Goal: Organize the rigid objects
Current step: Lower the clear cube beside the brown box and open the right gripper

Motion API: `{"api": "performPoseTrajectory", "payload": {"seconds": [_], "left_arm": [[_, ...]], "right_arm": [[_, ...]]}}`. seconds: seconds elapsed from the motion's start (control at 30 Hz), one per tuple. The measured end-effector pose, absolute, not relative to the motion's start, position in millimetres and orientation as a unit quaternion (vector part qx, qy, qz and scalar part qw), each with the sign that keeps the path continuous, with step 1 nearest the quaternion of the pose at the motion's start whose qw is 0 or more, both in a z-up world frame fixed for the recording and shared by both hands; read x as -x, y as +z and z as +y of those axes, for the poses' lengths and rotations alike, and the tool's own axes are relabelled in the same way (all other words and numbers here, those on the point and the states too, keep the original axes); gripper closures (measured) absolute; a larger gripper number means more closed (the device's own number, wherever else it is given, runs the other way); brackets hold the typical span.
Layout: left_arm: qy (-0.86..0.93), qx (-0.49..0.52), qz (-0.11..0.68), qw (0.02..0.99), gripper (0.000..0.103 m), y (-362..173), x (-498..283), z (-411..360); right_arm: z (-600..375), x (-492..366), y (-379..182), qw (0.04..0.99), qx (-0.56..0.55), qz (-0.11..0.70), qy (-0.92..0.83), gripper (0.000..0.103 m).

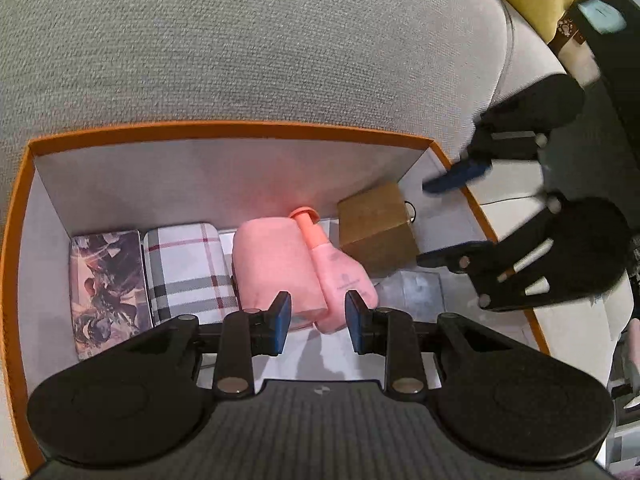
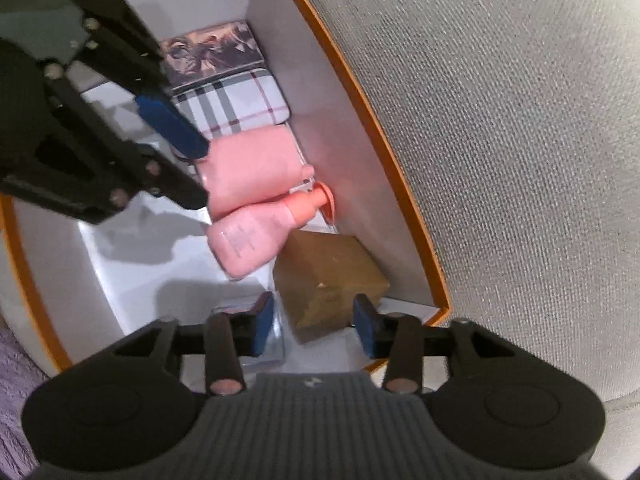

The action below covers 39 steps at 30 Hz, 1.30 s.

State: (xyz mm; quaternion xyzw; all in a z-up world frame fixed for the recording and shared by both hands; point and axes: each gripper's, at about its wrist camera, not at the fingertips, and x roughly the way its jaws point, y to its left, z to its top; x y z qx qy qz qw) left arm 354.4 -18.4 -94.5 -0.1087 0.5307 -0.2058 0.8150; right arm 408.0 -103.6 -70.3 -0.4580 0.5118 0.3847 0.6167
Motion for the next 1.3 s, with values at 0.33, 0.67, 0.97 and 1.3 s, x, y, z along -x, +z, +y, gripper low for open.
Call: {"api": "performPoseTrajectory", "payload": {"seconds": [0.33, 0.67, 0.97, 1.3], "left_arm": [[-0.214, 0.125, 0.535, 0.808, 0.07, -107.6, -352.4, -15.9], [-0.212, 0.137, 0.544, 0.8, 0.07, -114.0, -352.6, -15.6], [-0.205, 0.143, 0.55, 0.797, 0.07, -116.4, -349.3, -11.7], [-0.203, 0.146, 0.551, 0.796, 0.07, -113.2, -348.7, -8.1]], "right_arm": [[-95.0, -440.0, -100.2, 0.609, 0.434, 0.577, 0.328, 0.042], [-92.3, -421.7, -111.8, 0.596, 0.487, 0.513, 0.381, 0.038], [-102.1, -405.6, -116.5, 0.545, 0.554, 0.467, 0.421, 0.046], [-97.2, -400.0, -113.8, 0.549, 0.557, 0.464, 0.417, 0.071]]}}
